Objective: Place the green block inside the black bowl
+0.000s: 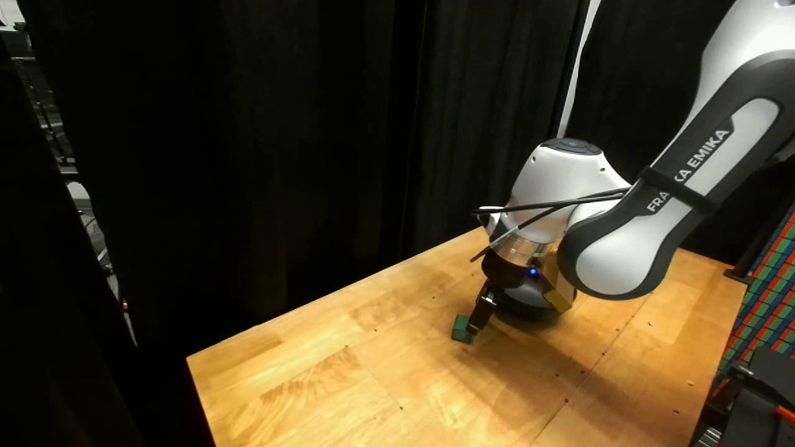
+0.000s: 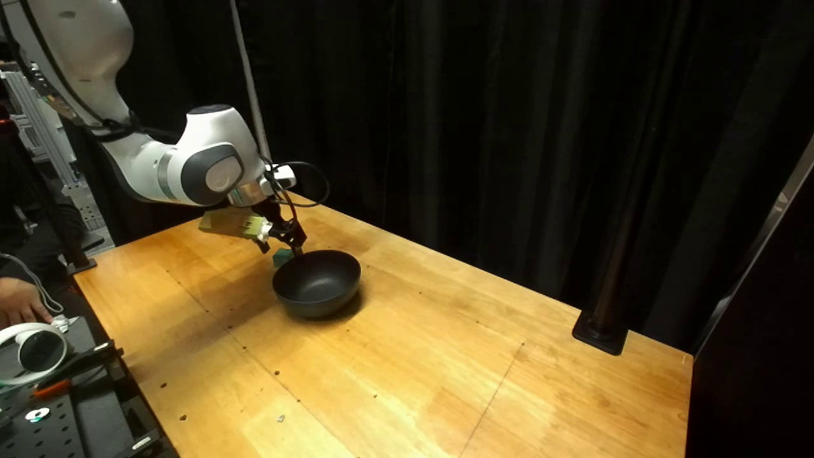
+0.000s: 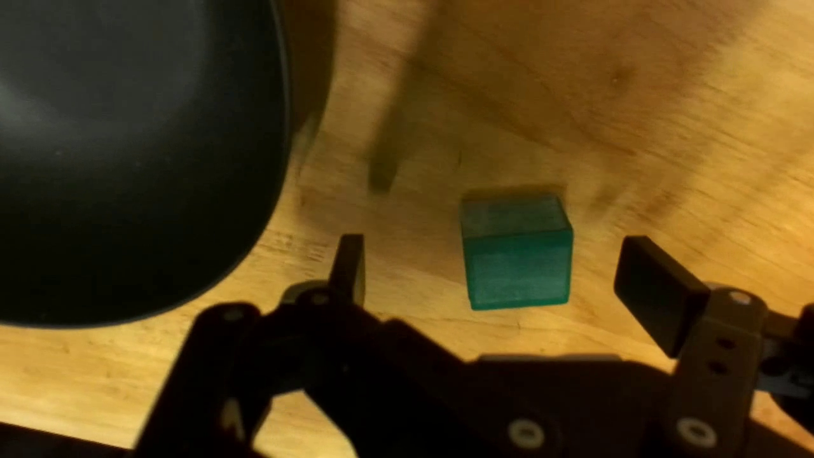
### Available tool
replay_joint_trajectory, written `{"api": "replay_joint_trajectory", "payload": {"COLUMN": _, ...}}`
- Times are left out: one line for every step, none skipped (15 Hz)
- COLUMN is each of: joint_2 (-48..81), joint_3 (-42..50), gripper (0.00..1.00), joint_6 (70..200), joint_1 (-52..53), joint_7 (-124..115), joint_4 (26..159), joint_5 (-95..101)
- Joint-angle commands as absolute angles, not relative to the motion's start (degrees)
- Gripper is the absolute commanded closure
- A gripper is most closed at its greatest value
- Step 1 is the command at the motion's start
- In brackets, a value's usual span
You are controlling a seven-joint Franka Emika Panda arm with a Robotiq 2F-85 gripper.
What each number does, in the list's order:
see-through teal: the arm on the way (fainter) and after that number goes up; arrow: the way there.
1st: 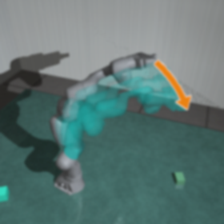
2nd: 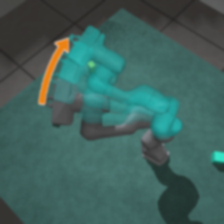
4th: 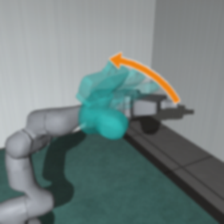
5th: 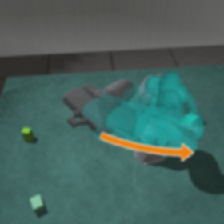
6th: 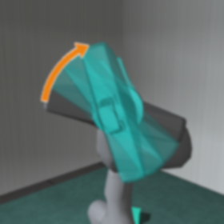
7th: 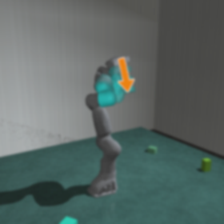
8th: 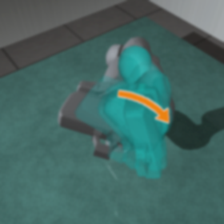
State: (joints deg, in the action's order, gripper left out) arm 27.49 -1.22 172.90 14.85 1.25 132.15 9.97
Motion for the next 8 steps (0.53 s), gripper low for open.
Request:
{"api": "replay_joint_trajectory", "payload": {"joint_2": 32.3, "joint_3": 1.0, "gripper": 0.00, "joint_6": 174.9, "joint_1": 17.4, "joint_7": -0.2, "joint_4": 128.0, "joint_5": 10.6}}
{"api": "replay_joint_trajectory", "payload": {"joint_2": 33.0, "joint_3": 1.1, "gripper": 0.00, "joint_6": 175.0, "joint_1": 17.6, "joint_7": -0.1, "joint_4": 127.6, "joint_5": 10.4}}
{"api": "replay_joint_trajectory", "payload": {"joint_2": 33.9, "joint_3": 1.8, "gripper": 0.00, "joint_6": 175.4, "joint_1": 18.3, "joint_7": -0.3, "joint_4": 126.9, "joint_5": 10.6}}
{"api": "replay_joint_trajectory", "payload": {"joint_2": 34.6, "joint_3": 1.9, "gripper": 0.10, "joint_6": 175.4, "joint_1": 18.4, "joint_7": -0.4, "joint_4": 126.3, "joint_5": 10.4}}
{"api": "replay_joint_trajectory", "payload": {"joint_2": 34.9, "joint_3": 2.4, "gripper": 0.28, "joint_6": 175.4, "joint_1": 18.8, "joint_7": -0.4, "joint_4": 126.0, "joint_5": 10.5}}
{"api": "replay_joint_trajectory", "payload": {"joint_2": 35.3, "joint_3": 3.5, "gripper": 0.34, "joint_6": 175.5, "joint_1": 19.9, "joint_7": -0.8, "joint_4": 125.6, "joint_5": 10.8}}
{"api": "replay_joint_trajectory", "payload": {"joint_2": 35.4, "joint_3": 3.6, "gripper": 0.44, "joint_6": 175.4, "joint_1": 20.0, "joint_7": -0.8, "joint_4": 125.4, "joint_5": 10.7}}
{"api": "replay_joint_trajectory", "payload": {"joint_2": 35.4, "joint_3": 4.0, "gripper": 0.51, "joint_6": 175.6, "joint_1": 20.4, "joint_7": -0.8, "joint_4": 125.3, "joint_5": 10.7}}
